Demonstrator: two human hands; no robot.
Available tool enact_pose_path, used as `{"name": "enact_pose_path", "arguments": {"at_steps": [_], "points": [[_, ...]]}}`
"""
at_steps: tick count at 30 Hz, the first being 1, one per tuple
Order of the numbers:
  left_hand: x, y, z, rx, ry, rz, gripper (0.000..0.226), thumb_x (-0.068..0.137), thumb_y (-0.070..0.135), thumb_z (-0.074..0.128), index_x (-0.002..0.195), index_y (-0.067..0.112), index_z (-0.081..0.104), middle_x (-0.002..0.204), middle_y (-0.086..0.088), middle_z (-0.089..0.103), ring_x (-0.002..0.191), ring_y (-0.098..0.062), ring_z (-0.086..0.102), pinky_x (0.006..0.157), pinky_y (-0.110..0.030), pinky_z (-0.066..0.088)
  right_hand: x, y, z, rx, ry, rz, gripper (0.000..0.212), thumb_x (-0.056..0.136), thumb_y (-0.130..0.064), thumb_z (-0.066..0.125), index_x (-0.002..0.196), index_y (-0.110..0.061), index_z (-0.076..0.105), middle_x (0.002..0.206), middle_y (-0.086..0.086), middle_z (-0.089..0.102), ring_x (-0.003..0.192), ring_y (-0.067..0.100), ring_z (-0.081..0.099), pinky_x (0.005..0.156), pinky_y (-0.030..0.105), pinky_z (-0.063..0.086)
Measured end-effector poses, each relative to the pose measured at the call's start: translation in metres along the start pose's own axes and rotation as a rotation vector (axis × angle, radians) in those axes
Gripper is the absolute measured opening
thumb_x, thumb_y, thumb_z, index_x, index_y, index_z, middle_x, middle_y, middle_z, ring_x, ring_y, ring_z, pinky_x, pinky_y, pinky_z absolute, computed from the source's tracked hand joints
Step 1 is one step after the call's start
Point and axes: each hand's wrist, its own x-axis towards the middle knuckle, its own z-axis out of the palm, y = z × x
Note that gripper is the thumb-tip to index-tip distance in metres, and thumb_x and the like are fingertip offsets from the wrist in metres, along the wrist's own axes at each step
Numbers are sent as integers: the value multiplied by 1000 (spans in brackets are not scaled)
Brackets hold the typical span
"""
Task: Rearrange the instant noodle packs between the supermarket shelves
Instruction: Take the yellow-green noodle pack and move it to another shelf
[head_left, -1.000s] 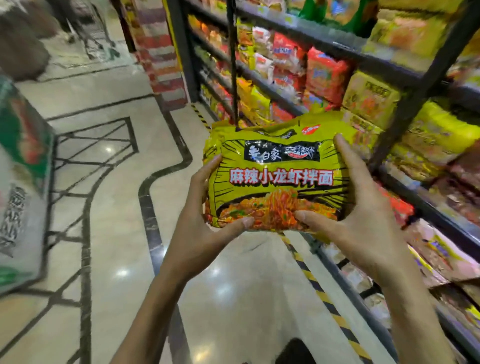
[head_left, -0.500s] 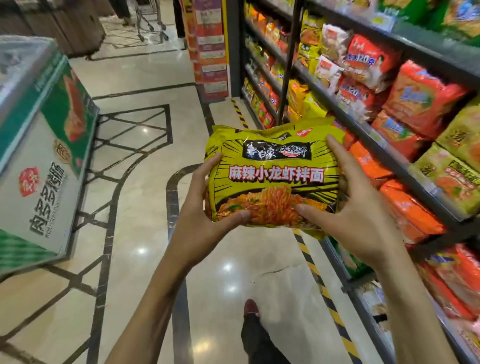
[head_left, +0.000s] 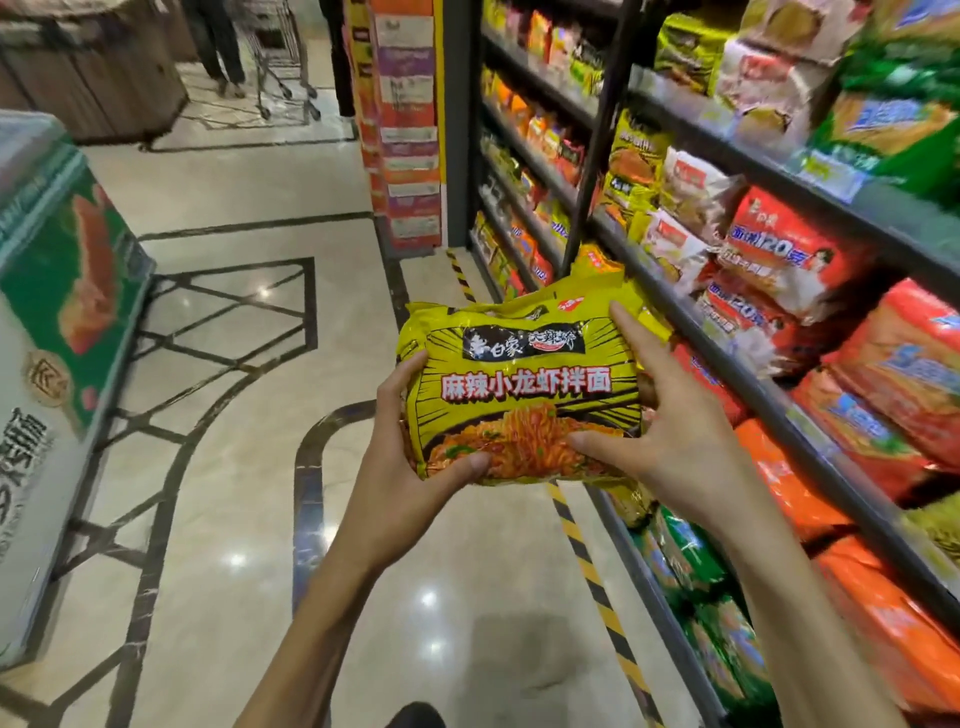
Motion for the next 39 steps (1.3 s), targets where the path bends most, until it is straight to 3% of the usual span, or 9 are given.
{"name": "enact_pose_path", "arguments": {"at_steps": [7, 12, 18, 23, 26, 30, 34, 36, 39], "points": [[147, -32, -26, 8, -82, 47, 96, 76, 17, 86, 149, 43, 29, 147, 9, 48, 125, -5, 60, 98, -23, 53, 125, 2, 15, -120, 91, 33, 116, 64, -30, 90, 148, -61, 17, 132, -18, 61, 114, 9, 64, 100, 42, 52], [265, -60, -46, 4, -181, 88, 98, 76, 18, 88, 151, 40, 29, 151, 5, 44, 131, -11, 56, 105, -44, 51, 221, 0, 33, -208, 199, 63, 115, 63, -33, 89, 149, -59, 17, 135, -21, 54, 122, 13, 58, 101, 36, 48], [404, -73, -86, 5, -254, 90, 97, 77, 14, 87, 151, 38, 28, 144, 5, 51, 123, -7, 61, 101, -43, 54, 344, -13, 56, -224, 255, 106, 115, 63, -37, 89, 148, -61, 14, 145, -14, 52, 126, 22, 57, 103, 48, 47], [485, -85, -94, 23, -326, 97, 98, 75, 17, 87, 152, 33, 28, 142, 15, 50, 123, -1, 59, 100, -29, 54, 408, -1, 66, -226, 285, 160, 116, 64, -38, 89, 149, -60, 13, 141, -19, 52, 124, 22, 59, 101, 49, 48], [532, -92, -81, 14, -371, 120, 97, 75, 21, 88, 150, 39, 29, 139, 26, 50, 121, 5, 58, 97, -23, 54, 441, 14, 63, -177, 344, 158, 116, 63, -35, 90, 148, -61, 17, 140, -26, 49, 126, 17, 59, 104, 46, 48], [592, -98, -51, 2, -440, 179, 96, 75, 17, 88, 149, 38, 30, 134, 38, 43, 122, 11, 54, 93, -14, 51, 477, 34, 42, -191, 433, 197, 113, 64, -33, 91, 147, -63, 20, 127, -25, 60, 110, 8, 66, 96, 38, 53], [676, -79, -7, 34, -510, 320, 98, 74, 29, 88, 149, 45, 28, 140, 38, 41, 126, 12, 50, 101, -20, 49, 528, 44, -4, -215, 555, 134, 113, 64, -34, 91, 147, -63, 19, 132, -21, 60, 116, 12, 64, 101, 44, 50], [714, -68, 12, 60, -539, 372, 98, 74, 34, 87, 149, 47, 26, 138, 48, 34, 125, 21, 43, 101, -12, 44, 553, 48, -26, -229, 593, 125, 112, 63, -35, 90, 146, -63, 20, 129, -23, 62, 112, 11, 66, 100, 46, 51], [772, -45, 43, 42, -579, 478, 100, 75, 32, 87, 152, 41, 25, 149, 28, 38, 131, 11, 45, 107, -25, 46, 586, 51, -56, -245, 724, 82, 109, 64, -35, 89, 146, -62, 23, 118, -34, 61, 103, 10, 69, 96, 44, 54]]}}
